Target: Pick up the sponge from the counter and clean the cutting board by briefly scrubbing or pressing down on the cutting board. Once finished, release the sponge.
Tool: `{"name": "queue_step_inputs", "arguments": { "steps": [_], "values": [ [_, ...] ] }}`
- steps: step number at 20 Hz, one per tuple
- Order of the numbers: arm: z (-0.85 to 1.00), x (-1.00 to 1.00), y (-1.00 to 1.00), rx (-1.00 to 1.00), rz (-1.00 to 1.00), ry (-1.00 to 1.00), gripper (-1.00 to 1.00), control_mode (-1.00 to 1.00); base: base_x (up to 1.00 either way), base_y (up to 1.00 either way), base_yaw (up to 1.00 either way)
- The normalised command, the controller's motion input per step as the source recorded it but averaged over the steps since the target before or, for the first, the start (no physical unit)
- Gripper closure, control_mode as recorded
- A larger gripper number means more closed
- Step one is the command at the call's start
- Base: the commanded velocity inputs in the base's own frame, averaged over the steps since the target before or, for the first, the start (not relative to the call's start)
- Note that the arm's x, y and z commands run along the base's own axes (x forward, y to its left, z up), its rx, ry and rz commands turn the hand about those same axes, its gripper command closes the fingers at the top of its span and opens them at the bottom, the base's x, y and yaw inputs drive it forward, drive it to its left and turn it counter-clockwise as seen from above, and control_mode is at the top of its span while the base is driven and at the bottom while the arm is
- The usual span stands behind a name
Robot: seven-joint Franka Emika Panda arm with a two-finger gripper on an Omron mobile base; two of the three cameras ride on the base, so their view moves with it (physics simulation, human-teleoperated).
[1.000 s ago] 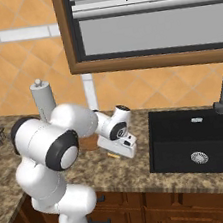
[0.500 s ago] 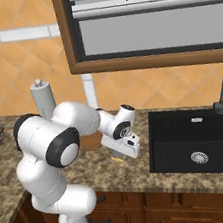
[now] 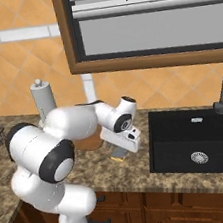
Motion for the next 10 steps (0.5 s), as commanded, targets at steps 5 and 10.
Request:
{"name": "queue_step_inputs", "arguments": {
  "steps": [5, 10],
  "values": [
    [0.52, -0.46, 0.06, 0.0, 0.0, -0.2, -1.0, -1.0, 0.0, 0.0, 0.0],
    [0.24, -0.58, 0.02, 0.0, 0.0, -0.29, -1.0, -1.0, 0.0, 0.0, 0.0]
  ]
}}
